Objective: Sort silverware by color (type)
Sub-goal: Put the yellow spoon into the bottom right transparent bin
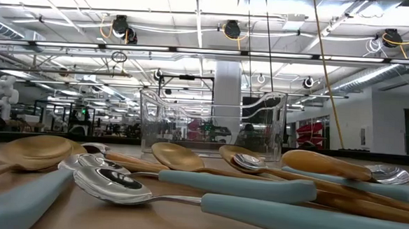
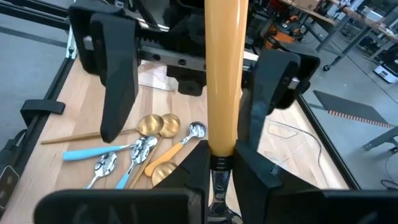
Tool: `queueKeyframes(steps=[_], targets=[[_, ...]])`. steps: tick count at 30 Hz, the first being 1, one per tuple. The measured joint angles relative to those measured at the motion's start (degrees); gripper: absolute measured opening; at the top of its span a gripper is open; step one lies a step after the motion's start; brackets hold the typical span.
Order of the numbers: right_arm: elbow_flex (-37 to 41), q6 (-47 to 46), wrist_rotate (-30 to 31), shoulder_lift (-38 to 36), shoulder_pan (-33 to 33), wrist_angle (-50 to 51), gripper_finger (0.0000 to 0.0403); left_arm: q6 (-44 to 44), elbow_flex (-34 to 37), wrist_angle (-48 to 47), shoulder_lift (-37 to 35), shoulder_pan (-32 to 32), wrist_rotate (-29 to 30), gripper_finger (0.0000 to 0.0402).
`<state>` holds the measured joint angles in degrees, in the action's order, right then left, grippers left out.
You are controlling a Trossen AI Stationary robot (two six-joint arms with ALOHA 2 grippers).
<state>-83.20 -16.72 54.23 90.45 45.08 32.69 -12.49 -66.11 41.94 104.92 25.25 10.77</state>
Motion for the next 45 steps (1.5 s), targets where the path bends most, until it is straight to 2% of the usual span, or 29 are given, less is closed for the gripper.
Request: queueKeyframes(steps=[12, 20, 29, 45], targets=[[0.0, 9.2, -0.32, 0.0, 0.0, -8.63, 0.0043, 6.83, 0.0, 2.41, 0.92, -2.54, -8.73, 0.0355], [0.0, 10.86, -0.47, 0.3, -0.11, -10.4, 0.0043, 4.7, 0.0, 6.25, 0.87, -1.1, -8.93, 0.0355], [0.0, 12.72, -1.87, 0.35, -0.11, -13.29, 0.0043, 7.14, 0.0, 7.5, 0.85, -1.11, -12.01, 0.0355], [-0.02, 12.89, -1.83, 0.35, 0.34, -14.44, 0.0043, 5.89, 0.0, 4.81, 0.85, -2.5, -12.18, 0.0356]])
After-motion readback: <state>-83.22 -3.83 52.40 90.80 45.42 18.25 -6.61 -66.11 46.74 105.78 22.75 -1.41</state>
